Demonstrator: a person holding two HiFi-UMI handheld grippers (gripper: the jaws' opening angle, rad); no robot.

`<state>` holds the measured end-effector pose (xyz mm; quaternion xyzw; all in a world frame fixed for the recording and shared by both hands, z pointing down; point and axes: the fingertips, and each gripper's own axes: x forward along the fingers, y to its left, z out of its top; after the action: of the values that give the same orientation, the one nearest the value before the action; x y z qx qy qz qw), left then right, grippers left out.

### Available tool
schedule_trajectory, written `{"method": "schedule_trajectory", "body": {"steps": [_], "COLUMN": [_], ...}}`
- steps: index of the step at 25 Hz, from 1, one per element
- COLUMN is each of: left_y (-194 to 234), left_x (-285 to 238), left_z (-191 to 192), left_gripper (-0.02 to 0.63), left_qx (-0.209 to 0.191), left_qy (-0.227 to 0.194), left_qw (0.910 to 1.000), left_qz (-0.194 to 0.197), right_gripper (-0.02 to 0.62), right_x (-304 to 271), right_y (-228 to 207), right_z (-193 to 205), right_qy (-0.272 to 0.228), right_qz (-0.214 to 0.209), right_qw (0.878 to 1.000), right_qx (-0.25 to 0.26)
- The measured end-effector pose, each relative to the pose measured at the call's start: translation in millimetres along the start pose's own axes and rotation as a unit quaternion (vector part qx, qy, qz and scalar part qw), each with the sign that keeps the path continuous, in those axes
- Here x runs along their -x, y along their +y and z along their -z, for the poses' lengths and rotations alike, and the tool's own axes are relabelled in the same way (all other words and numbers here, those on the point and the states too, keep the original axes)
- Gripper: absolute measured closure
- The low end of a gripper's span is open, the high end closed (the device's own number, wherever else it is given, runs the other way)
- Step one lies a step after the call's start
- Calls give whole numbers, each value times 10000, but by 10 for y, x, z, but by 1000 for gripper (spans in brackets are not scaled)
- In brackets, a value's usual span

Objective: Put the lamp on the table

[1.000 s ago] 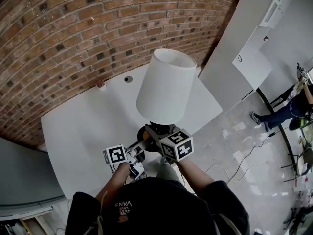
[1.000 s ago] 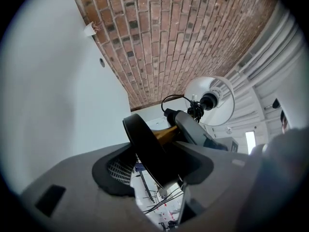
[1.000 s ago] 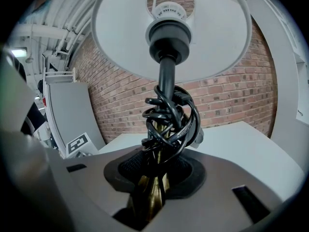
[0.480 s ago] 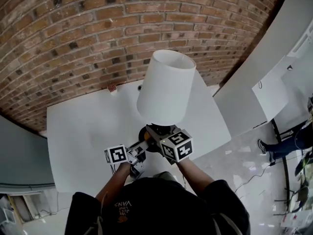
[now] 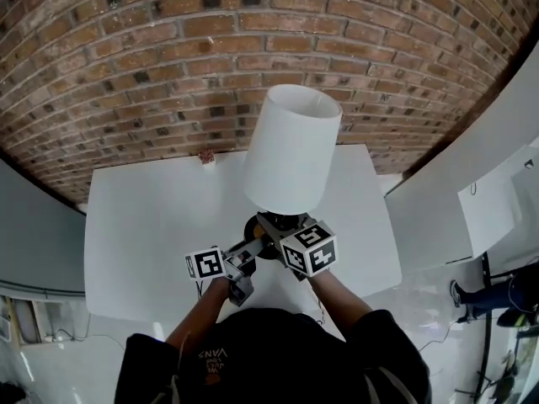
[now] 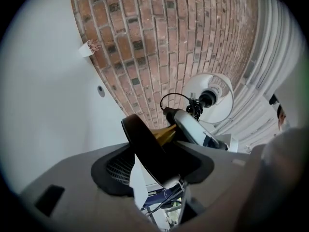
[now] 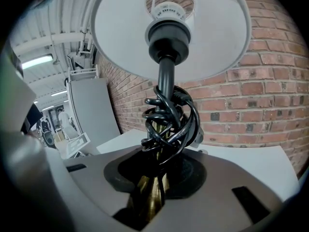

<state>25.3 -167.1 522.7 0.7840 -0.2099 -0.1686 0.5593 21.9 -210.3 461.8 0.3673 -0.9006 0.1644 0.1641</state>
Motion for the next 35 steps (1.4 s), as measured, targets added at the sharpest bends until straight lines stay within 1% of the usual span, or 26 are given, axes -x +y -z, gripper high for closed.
{"method": "schedule_trajectory", "body": {"steps": [5, 11, 13, 16, 18, 23, 25, 28, 35], "left_y": [105, 227, 297, 442, 531, 672, 737, 805, 906], "left_x": [-209, -438, -466, -465, -434, -215, -105, 54, 280], "left_z": [-111, -144, -146, -145, -118, -39, -40, -88, -375], "left_gripper": [357, 344, 341, 328, 321, 334, 339, 356, 414], "left_qx": [-212, -358, -500, -749, -781, -855, -946, -1187, -1709], "left_qy": [-325, -458, -493, -522, -541, -624, -661, -725, -1050], "left_qw": [9992, 9980, 9966, 9925, 9905, 9848, 9815, 9737, 9501], "left_qz": [-82, -246, -419, -815, -990, -1377, -1529, -1804, -2390], "right_gripper": [494, 494, 494, 494, 494, 494, 494, 494, 494], "right_x": [-105, -173, -195, -231, -263, -384, -448, -545, -767], "right_y": [-220, -497, -579, -745, -876, -1259, -1414, -1613, -1966], "right_z": [-27, 25, 68, 136, 169, 167, 130, 78, 40], "right_qy": [32, 95, 132, 201, 232, 164, 111, 40, -75], "right_qz": [-279, -420, -434, -375, -309, -66, 52, 246, 648], "right_qw": [9995, 9990, 9989, 9990, 9992, 9998, 9998, 9994, 9967], "right_qx": [131, 90, 71, 95, 119, 129, 158, 247, 481]}}
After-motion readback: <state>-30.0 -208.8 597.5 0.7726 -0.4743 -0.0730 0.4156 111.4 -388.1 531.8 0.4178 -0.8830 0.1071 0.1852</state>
